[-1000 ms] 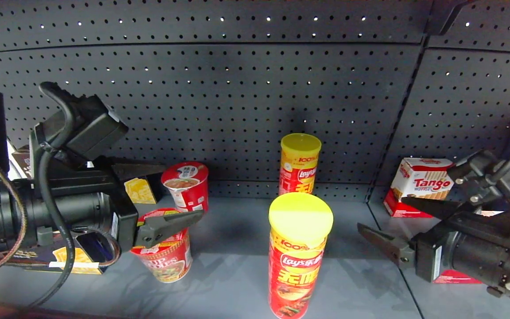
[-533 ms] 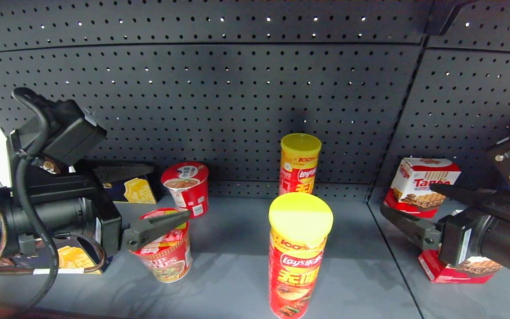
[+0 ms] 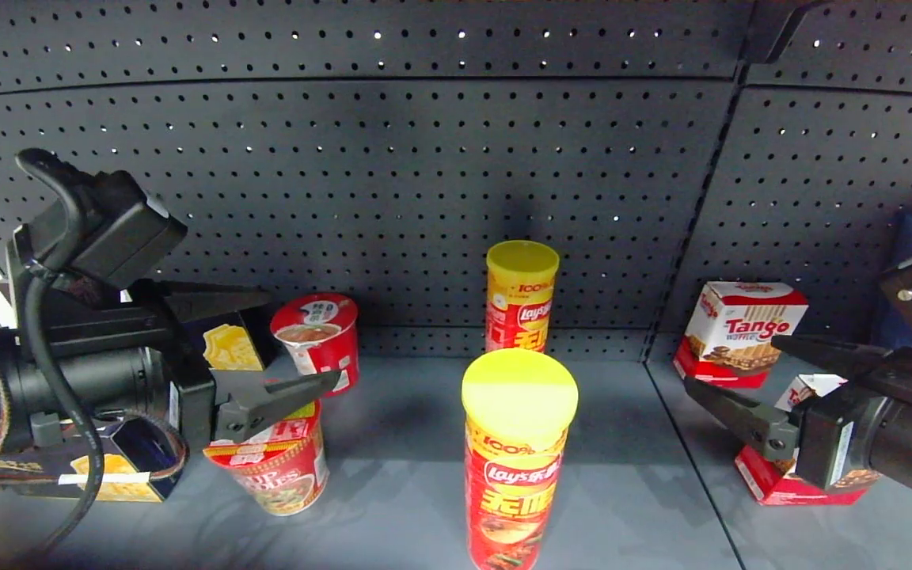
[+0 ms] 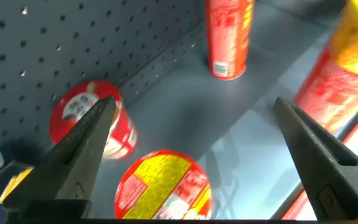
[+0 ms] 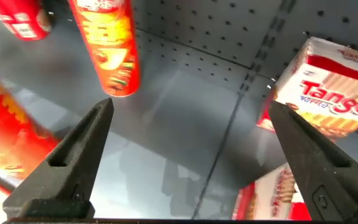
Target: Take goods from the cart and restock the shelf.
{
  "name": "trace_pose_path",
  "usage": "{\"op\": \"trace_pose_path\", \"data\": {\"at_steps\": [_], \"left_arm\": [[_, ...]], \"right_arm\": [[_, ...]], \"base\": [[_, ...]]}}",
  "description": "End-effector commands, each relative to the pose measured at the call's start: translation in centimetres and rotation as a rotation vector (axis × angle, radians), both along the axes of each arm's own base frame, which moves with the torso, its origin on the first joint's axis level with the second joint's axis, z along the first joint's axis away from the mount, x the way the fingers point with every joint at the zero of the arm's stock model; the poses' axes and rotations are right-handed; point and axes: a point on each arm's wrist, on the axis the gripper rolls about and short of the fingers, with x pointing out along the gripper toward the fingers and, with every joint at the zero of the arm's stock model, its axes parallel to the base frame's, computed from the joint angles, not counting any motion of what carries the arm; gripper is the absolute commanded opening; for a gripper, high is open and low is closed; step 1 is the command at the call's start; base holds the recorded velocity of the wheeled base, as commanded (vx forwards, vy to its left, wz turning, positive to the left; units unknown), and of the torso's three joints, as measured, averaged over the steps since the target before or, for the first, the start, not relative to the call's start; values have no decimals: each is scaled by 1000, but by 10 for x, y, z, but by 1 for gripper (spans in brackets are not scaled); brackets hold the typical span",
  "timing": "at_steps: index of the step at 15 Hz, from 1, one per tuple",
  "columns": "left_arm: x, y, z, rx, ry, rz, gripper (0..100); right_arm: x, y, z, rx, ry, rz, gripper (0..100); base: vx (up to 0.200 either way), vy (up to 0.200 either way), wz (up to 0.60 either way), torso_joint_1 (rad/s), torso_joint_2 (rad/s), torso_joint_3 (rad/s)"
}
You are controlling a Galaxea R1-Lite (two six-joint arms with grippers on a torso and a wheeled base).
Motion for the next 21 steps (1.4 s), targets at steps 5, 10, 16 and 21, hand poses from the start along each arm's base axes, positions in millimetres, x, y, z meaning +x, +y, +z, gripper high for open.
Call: {"op": "trace_pose_path", "data": {"at_steps": [5,10,16,21], "left_arm": [[2,0,2,-8,-21,0,100],[3,0,3,-11,-24,4,100],[4,1,2,-7,-21,11,100],[4,1,3,-10,-23,11,100]], "right_arm": [[18,7,5,13,1,59,100],[74,48,-2,-72,40,-19,100],[103,62,-28,-128,94,-82,100],[126,71,-41,-145,118,-102,100]], "base": [[0,0,0,0,0,0],[0,0,0,0,0,0],[0,0,0,0,0,0],[0,0,0,0,0,0]]}}
